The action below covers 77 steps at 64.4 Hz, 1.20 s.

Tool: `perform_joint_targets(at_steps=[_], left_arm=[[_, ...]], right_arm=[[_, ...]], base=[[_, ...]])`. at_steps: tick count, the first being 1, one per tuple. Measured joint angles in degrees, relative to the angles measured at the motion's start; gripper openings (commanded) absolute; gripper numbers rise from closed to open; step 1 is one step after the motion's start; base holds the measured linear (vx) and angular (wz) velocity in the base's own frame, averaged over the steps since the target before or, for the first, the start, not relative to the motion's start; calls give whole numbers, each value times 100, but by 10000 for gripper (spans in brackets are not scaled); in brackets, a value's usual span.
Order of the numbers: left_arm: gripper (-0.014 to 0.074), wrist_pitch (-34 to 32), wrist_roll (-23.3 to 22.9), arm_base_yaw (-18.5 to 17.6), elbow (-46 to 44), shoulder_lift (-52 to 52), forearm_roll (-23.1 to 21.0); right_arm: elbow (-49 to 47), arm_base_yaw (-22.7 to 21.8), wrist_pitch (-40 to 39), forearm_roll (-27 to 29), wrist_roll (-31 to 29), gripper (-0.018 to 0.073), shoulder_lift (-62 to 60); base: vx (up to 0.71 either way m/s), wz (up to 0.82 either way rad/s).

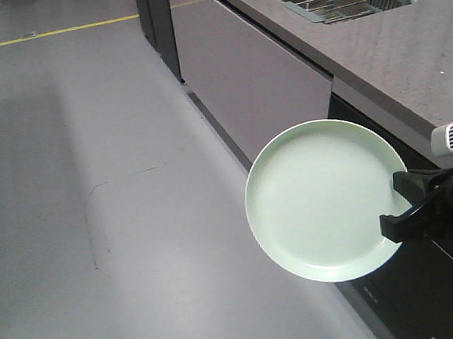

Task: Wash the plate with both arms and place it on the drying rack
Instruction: 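Drive the base down the aisle holding the plate in the right gripper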

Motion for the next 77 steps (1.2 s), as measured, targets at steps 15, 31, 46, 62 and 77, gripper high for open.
perform_joint_targets(at_steps=[15,31,46,62,77], left_arm=[[4,0,0,0,0,0,0],[4,0,0,0,0,0,0],[4,0,0,0,0,0,0],[4,0,0,0,0,0,0],[4,0,0,0,0,0,0]], right_arm=[[0,0,0,0,0,-5,0],[0,0,0,0,0,-5,0],[0,0,0,0,0,-5,0],[0,0,0,0,0,-5,0],[0,0,0,0,0,-5,0]], base=[[-6,34],[-4,36],[-1,29],[3,20],[5,17]])
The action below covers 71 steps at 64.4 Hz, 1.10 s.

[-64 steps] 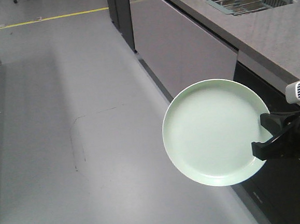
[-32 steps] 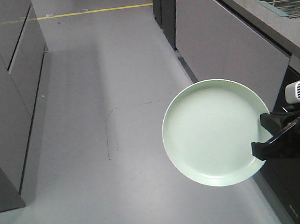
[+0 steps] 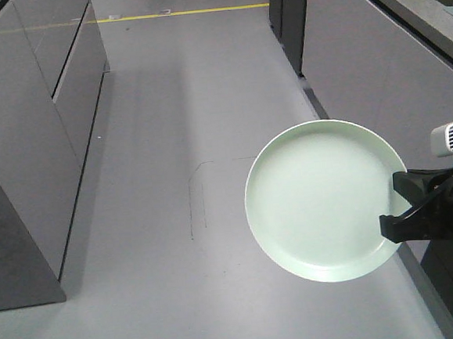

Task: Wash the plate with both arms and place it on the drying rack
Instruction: 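Drive the base down the aisle holding the plate in the right gripper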

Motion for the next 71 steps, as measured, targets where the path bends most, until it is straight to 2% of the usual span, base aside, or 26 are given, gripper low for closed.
perform_joint_targets(at_steps=[71], left_arm=[[4,0,0,0,0,0,0]], right_arm=[[0,0,6,0,0,-5,0]], base=[[13,1]])
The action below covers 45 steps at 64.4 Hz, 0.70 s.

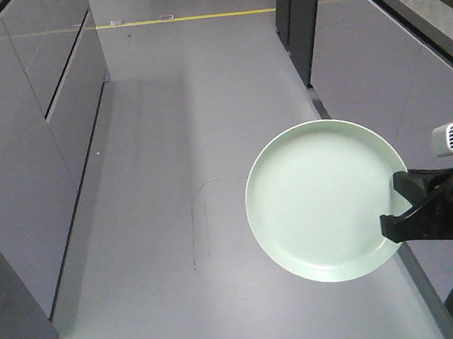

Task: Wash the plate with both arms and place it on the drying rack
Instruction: 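Drive the base down the aisle holding the plate in the right gripper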

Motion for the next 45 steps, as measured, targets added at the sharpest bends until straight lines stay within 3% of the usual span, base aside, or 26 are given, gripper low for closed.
perform_joint_targets(at_steps=[45], left_arm=[[4,0,0,0,0,0,0]], right_arm=[[0,0,0,0,0,-5,0]], base=[[12,3]])
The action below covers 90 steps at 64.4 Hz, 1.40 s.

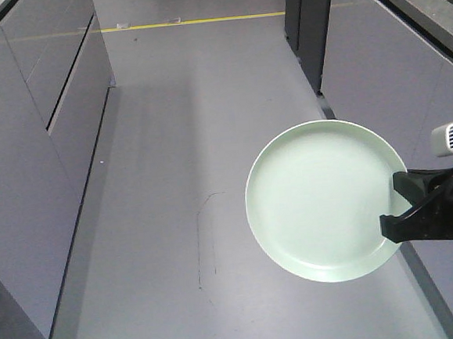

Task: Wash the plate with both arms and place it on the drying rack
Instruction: 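Drive the base down the aisle holding the plate in the right gripper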

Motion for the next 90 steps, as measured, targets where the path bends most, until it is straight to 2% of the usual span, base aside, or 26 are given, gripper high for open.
perform_joint_targets(at_steps=[90], left_arm=[[4,0,0,0,0,0,0]], right_arm=[[0,0,0,0,0,-5,0]], base=[[15,-4]])
